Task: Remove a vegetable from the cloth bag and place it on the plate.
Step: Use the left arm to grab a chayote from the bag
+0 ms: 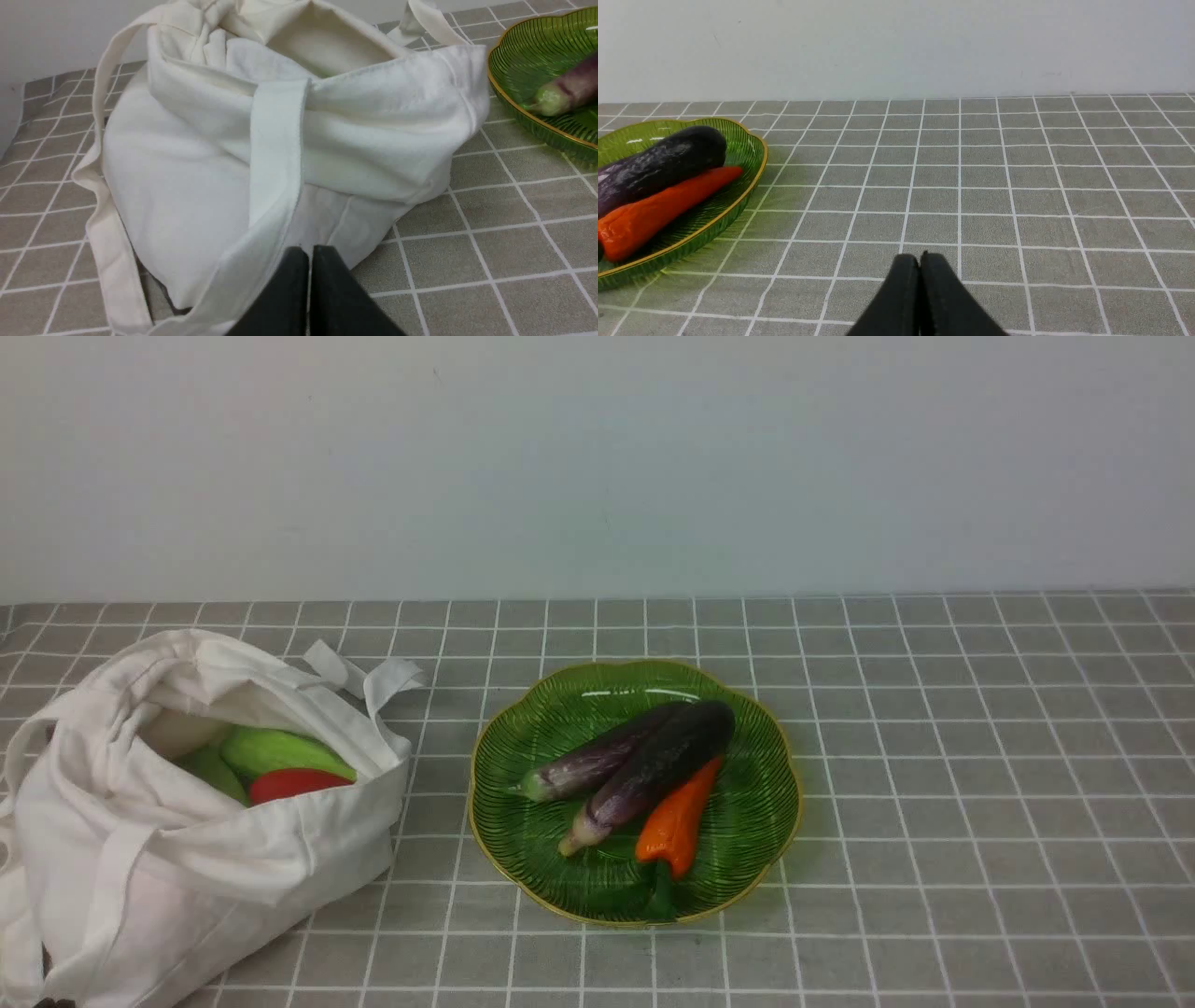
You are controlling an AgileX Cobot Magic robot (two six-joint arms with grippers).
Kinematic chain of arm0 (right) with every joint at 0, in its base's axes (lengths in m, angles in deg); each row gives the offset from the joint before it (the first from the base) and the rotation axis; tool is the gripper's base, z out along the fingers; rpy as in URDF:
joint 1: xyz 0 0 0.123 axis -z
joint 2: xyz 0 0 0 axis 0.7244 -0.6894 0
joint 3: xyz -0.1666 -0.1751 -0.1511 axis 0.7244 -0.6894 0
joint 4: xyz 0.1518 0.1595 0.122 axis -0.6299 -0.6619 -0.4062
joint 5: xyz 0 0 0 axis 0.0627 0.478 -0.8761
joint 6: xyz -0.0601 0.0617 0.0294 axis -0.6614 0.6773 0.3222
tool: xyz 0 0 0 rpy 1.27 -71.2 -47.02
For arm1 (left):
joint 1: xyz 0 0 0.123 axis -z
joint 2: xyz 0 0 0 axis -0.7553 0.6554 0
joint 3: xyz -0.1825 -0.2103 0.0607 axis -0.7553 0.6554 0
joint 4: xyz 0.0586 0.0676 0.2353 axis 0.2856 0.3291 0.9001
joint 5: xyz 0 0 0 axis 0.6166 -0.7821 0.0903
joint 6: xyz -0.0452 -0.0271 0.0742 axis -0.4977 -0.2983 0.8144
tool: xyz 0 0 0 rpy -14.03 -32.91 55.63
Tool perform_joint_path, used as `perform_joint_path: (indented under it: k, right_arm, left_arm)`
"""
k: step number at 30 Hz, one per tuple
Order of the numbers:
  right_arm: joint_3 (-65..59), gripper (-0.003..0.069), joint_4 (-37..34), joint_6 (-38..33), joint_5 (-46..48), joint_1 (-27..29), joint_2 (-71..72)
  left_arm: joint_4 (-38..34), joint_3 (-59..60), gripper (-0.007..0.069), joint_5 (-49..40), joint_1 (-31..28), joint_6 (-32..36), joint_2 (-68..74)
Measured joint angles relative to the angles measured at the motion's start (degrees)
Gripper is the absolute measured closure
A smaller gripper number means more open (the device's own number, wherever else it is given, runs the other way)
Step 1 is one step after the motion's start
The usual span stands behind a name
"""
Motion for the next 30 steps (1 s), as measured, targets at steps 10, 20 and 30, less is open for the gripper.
perform_joint_path:
  k: [10, 20, 30]
  right_arm:
    - [0.0, 0.0673, 0.0, 0.0, 0.0, 0.0, 0.0]
    - [0.0, 0.0673, 0.0, 0.0, 0.0, 0.0, 0.0]
    - [0.0, 0.0673, 0.0, 0.0, 0.0, 0.0, 0.0]
  left_arm:
    - [0.0, 0.0, 0.0629, 0.0, 0.0, 0.0, 0.0]
    - [0.0, 0.0, 0.0629, 0.0, 0.0, 0.0, 0.0]
    - [0.6, 0.0, 0.0629, 0.0, 0.0, 0.1, 0.0]
